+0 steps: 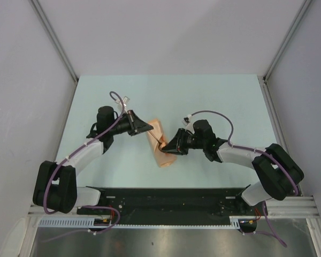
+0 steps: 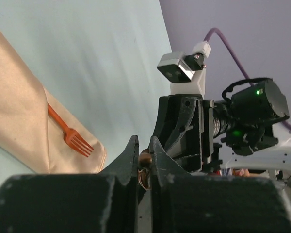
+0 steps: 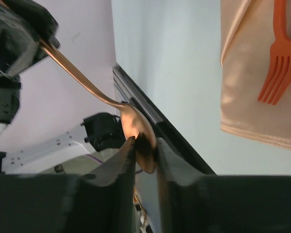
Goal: Fold the napkin into a case and place the utensils inside
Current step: Pass from the left arm to the right, then insert the spoon into the folded napkin.
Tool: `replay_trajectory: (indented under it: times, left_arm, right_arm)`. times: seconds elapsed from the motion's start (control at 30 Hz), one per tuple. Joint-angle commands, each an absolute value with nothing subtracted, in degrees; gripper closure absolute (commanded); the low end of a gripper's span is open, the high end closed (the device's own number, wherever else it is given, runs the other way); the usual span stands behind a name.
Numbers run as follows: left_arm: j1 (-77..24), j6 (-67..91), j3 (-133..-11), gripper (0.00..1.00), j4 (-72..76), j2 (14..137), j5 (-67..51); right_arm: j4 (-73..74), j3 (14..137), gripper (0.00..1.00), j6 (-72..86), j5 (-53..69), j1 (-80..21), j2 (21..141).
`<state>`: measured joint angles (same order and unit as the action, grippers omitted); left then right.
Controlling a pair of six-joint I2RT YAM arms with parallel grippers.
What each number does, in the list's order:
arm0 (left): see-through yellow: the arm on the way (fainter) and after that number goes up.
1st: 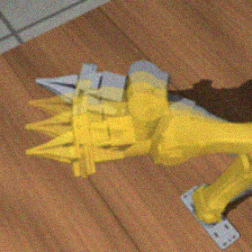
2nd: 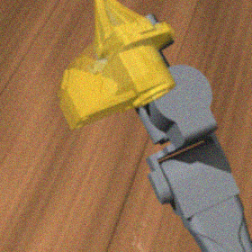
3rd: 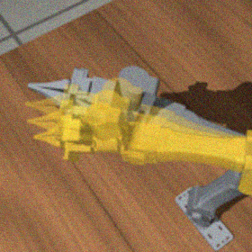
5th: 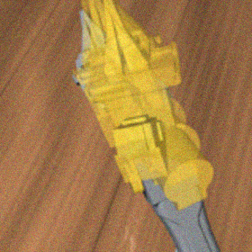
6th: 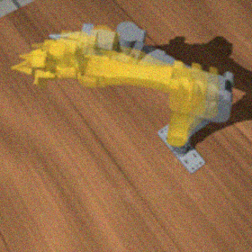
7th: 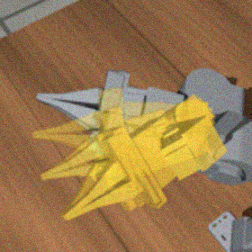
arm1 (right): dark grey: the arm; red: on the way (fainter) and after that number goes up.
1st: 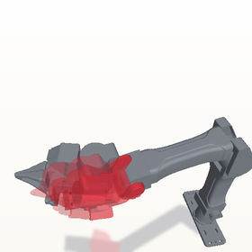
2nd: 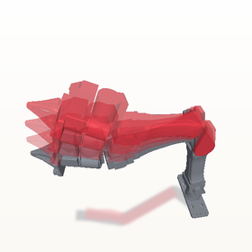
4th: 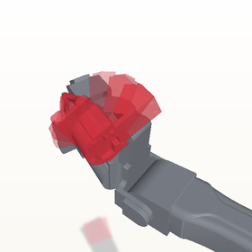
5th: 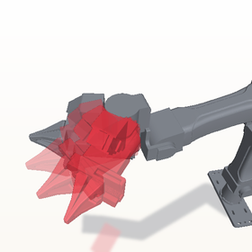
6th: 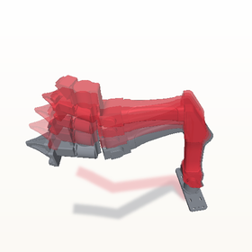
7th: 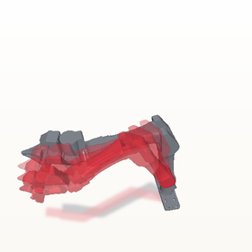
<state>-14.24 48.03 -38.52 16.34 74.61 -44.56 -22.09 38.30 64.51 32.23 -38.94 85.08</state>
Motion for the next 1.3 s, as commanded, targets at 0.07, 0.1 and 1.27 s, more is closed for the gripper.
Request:
replay_trajectory:
  times: [0.07,0.1,1.27]
  left_arm:
    - [-14.33,39.20,-42.45,1.00,11.69,74.35,-51.41]
    - [-14.33,38.85,-42.89,1.00,11.17,74.70,-51.50]
    - [-18.63,41.92,-64.42,0.96,-7.74,99.67,-18.90]
  right_arm:
    - [-21.97,41.40,1.00,58.97,39.46,-38.58,84.73]
    - [-21.80,41.22,1.00,59.06,39.38,-38.58,84.47]
    - [23.12,33.84,1.00,76.82,18.72,-41.13,67.94]
